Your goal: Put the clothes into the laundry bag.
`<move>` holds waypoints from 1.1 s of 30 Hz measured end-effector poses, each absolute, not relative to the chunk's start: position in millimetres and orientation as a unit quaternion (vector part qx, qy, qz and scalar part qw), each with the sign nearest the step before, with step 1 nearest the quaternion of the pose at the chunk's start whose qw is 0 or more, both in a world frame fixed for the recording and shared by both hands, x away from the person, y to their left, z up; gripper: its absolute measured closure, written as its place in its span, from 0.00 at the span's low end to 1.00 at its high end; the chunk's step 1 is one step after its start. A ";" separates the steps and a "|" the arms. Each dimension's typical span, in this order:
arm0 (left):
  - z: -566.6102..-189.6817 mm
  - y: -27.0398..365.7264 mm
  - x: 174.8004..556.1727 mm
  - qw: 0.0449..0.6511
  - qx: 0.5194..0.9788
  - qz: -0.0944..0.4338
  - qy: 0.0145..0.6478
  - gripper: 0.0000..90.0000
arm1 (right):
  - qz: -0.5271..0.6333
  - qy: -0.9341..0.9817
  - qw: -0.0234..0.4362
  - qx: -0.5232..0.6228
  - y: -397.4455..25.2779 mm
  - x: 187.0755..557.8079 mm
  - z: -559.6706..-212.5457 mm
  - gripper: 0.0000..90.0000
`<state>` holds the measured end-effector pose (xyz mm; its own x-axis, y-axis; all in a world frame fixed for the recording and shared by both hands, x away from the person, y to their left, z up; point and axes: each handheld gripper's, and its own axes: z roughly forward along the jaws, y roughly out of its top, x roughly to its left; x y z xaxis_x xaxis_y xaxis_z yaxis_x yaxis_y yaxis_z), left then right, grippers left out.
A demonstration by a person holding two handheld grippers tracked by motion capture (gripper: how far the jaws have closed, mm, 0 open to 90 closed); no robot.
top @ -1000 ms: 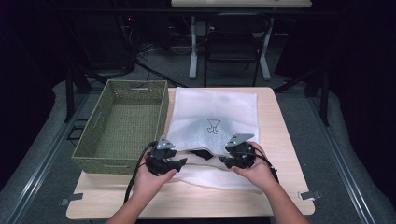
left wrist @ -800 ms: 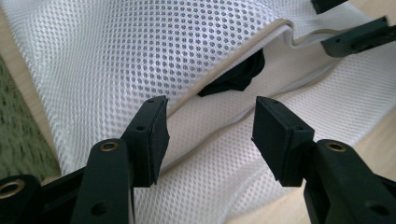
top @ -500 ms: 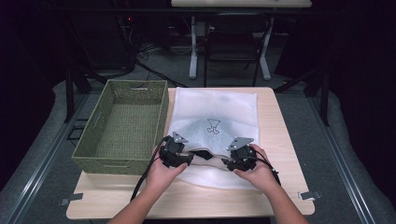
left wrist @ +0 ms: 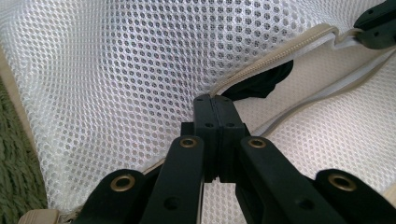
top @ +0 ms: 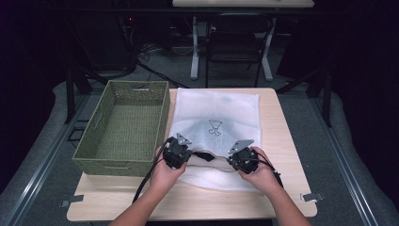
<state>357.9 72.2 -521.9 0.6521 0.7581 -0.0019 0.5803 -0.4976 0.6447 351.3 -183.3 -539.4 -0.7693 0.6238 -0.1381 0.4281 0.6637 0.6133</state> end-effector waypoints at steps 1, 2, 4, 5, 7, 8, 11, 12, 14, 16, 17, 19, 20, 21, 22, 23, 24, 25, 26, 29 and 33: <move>-521.9 72.2 357.9 0.312 0.854 0.142 0.392 1.00 | 0.286 0.896 0.171 0.294 -183.3 351.3 -539.4 0.95; -521.9 72.3 357.6 0.313 0.854 0.141 0.391 1.00 | 0.286 0.896 0.170 0.295 -183.7 351.6 -539.5 0.97; -520.4 73.3 356.4 0.315 0.854 0.137 0.390 1.00 | 0.290 0.893 0.162 0.304 -185.7 352.0 -538.8 0.99; -519.8 73.5 355.5 0.316 0.854 0.136 0.390 1.00 | 0.291 0.893 0.159 0.303 -186.5 352.3 -538.5 0.99; -518.7 73.7 353.5 0.316 0.856 0.134 0.386 1.00 | 0.292 0.893 0.155 0.306 -187.6 352.1 -537.8 1.00; -518.4 73.7 352.0 0.316 0.857 0.132 0.384 1.00 | 0.291 0.893 0.153 0.307 -188.1 351.9 -537.5 0.99; -518.9 74.1 348.0 0.317 0.860 0.121 0.381 1.00 | 0.289 0.895 0.142 0.308 -191.0 351.4 -537.5 1.00; -518.9 74.1 348.0 0.317 0.860 0.121 0.381 1.00 | 0.288 0.897 0.138 0.307 -192.4 351.2 -537.6 1.00; -521.1 74.7 345.4 0.311 0.866 0.113 0.376 1.00 | 0.285 0.898 0.129 0.309 -194.0 350.8 -537.9 1.00; -529.0 73.7 342.2 0.292 0.876 0.103 0.370 1.00 | 0.277 0.902 0.110 0.311 -196.2 349.9 -540.0 1.00; -532.2 73.7 342.0 0.286 0.878 0.101 0.370 1.00 | 0.272 0.905 0.108 0.308 -196.7 350.5 -541.3 1.00; -539.0 73.9 342.4 0.275 0.882 0.094 0.371 1.00 | 0.263 0.908 0.103 0.310 -196.2 350.6 -543.7 1.00; -541.8 74.4 342.6 0.269 0.883 0.091 0.373 1.00 | 0.259 0.909 0.100 0.311 -195.7 350.7 -544.7 1.00; -544.7 75.1 343.2 0.266 0.885 0.088 0.373 1.00 | 0.254 0.910 0.099 0.311 -195.3 350.8 -545.6 1.00; -547.0 75.9 343.6 0.260 0.886 0.084 0.374 1.00 | 0.251 0.911 0.094 0.313 -194.8 350.8 -546.6 1.00; -549.4 76.2 343.6 0.260 0.885 0.082 0.377 1.00 | 0.247 0.912 0.091 0.314 -194.9 351.1 -547.5 1.00; -551.2 77.0 343.9 0.255 0.887 0.080 0.377 1.00 | 0.245 0.913 0.089 0.315 -195.1 351.1 -548.2 1.00; -553.1 77.3 344.0 0.256 0.887 0.078 0.377 1.00 | 0.244 0.912 0.087 0.317 -195.4 351.1 -548.7 1.00; -554.3 77.5 343.8 0.253 0.888 0.077 0.377 1.00 | 0.245 0.911 0.085 0.320 -195.6 350.9 -549.1 1.00; -556.0 78.0 343.4 0.254 0.888 0.072 0.378 1.00 | 0.245 0.912 0.082 0.319 -196.3 351.0 -549.8 1.00; -556.9 78.4 343.5 0.255 0.887 0.068 0.379 1.00 | 0.242 0.912 0.078 0.322 -196.0 350.7 -551.1 1.00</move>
<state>343.5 78.4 -556.9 0.7028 0.7077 -0.0726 0.6384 -0.5823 0.5033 350.7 -196.0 -551.1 -0.7810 0.6244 0.0126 0.5488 0.6765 0.4910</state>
